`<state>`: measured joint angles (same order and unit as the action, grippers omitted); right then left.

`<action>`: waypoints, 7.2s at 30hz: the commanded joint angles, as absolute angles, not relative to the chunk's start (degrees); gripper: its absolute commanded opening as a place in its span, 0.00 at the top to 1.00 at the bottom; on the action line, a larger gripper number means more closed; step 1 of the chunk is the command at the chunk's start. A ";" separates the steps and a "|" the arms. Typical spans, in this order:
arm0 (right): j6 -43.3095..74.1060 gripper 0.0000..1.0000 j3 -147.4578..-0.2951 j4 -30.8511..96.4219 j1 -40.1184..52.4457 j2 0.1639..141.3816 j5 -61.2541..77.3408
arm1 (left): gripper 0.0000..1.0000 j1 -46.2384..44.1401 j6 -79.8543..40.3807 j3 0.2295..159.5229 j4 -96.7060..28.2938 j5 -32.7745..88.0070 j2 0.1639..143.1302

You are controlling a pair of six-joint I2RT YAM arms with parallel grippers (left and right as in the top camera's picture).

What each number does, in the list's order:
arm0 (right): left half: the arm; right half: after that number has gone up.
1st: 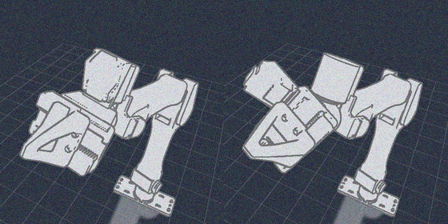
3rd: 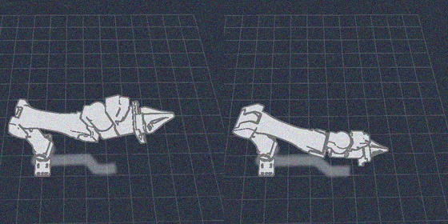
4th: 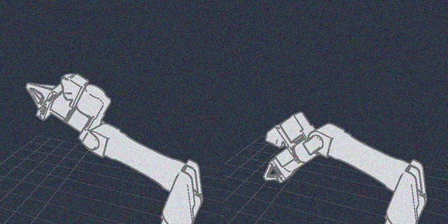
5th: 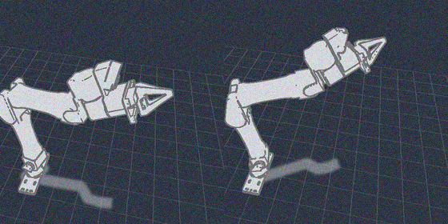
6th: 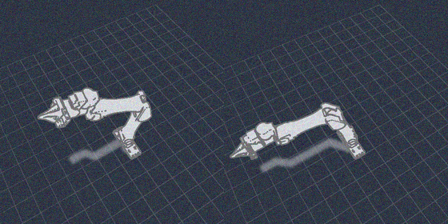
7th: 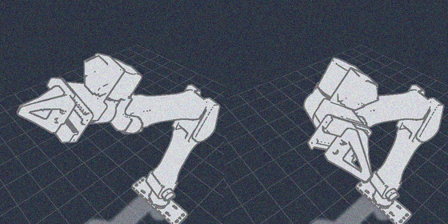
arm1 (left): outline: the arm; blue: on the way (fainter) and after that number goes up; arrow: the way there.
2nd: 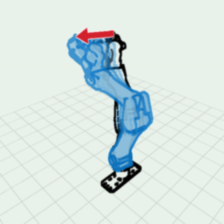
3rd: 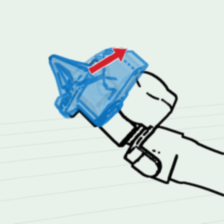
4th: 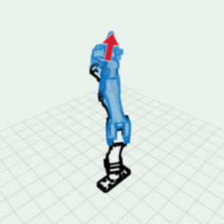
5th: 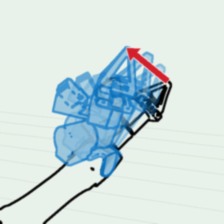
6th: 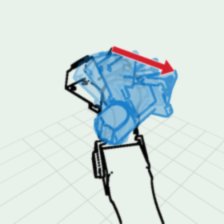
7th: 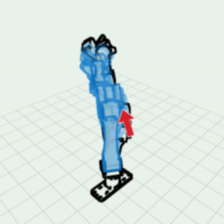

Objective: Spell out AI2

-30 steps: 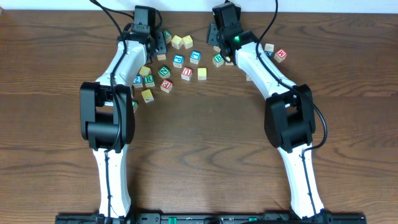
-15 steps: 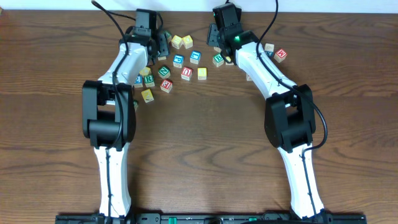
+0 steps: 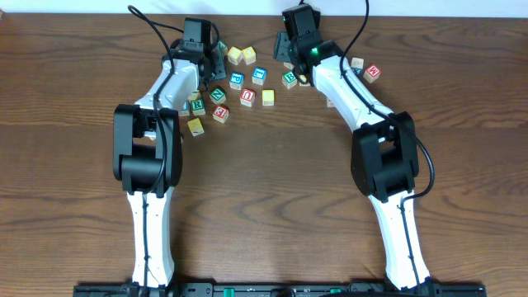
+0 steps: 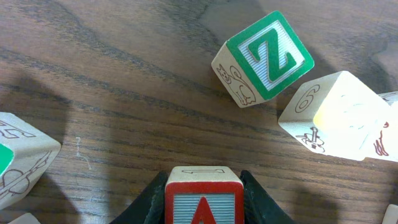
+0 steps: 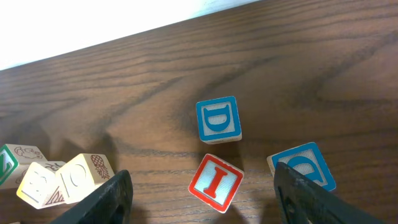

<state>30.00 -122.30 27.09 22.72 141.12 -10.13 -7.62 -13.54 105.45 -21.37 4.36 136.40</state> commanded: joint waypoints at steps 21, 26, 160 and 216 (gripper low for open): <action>30.83 0.34 -123.31 27.29 22.13 141.58 -11.03 | 0.78 -11.00 -16.45 100.31 -61.65 14.87 119.20; 30.83 0.33 -123.31 27.90 21.54 141.56 -11.00 | 0.78 -14.94 -16.69 95.94 -62.76 15.00 119.20; 34.61 0.44 -126.32 26.57 22.48 148.40 -8.71 | 0.42 -10.68 -25.28 64.73 -29.12 -5.21 89.10; 23.68 0.76 -126.39 29.63 22.11 140.97 -8.67 | 0.05 -10.68 -25.30 64.73 -29.41 -5.19 89.10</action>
